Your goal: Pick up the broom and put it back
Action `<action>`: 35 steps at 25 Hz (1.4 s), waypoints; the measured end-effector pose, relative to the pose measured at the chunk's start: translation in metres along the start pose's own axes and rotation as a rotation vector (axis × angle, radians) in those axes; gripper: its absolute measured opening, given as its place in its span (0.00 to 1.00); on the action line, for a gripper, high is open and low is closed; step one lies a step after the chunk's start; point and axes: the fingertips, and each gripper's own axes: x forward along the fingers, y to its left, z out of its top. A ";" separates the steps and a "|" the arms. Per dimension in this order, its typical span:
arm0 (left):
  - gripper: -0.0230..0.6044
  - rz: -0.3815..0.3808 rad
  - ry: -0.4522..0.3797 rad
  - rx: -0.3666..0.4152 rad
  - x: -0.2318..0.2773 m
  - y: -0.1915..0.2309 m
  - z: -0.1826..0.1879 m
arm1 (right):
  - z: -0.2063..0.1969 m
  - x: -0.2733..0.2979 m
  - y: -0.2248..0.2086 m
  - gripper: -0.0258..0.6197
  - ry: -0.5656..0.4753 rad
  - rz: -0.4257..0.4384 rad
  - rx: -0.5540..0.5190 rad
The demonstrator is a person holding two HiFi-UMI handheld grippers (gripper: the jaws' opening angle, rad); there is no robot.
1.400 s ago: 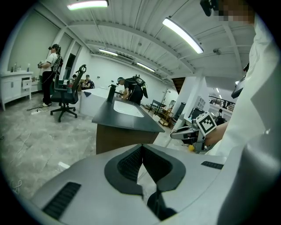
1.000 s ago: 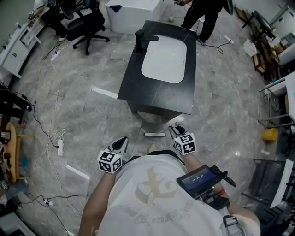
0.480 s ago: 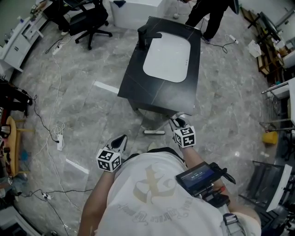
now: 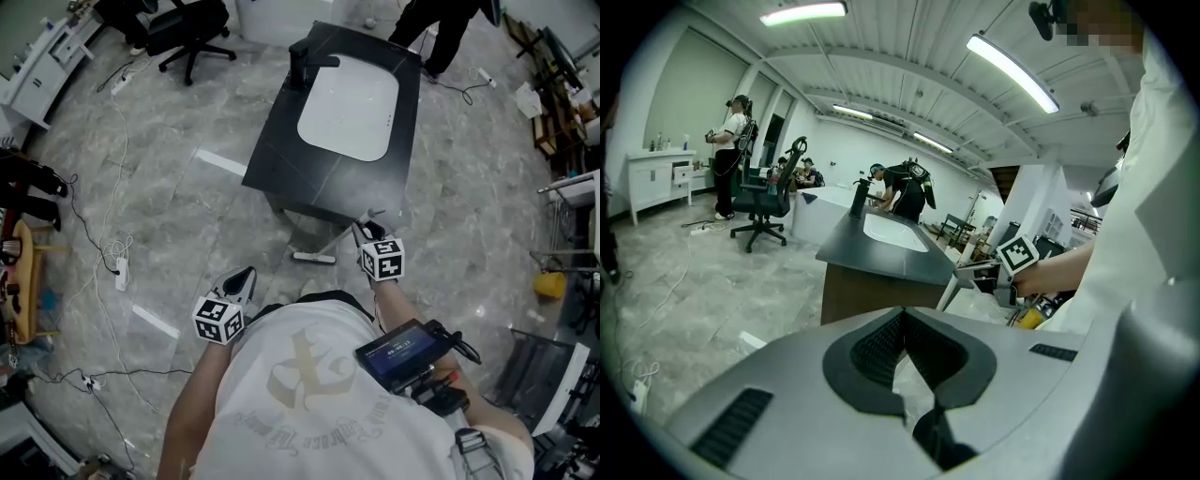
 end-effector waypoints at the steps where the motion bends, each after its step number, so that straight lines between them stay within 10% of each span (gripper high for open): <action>1: 0.06 0.004 0.001 -0.003 -0.001 0.001 0.000 | 0.001 0.002 -0.003 0.21 0.003 -0.003 0.002; 35: 0.06 -0.072 -0.019 0.018 -0.011 -0.011 -0.005 | 0.016 -0.058 0.005 0.22 -0.103 -0.084 0.039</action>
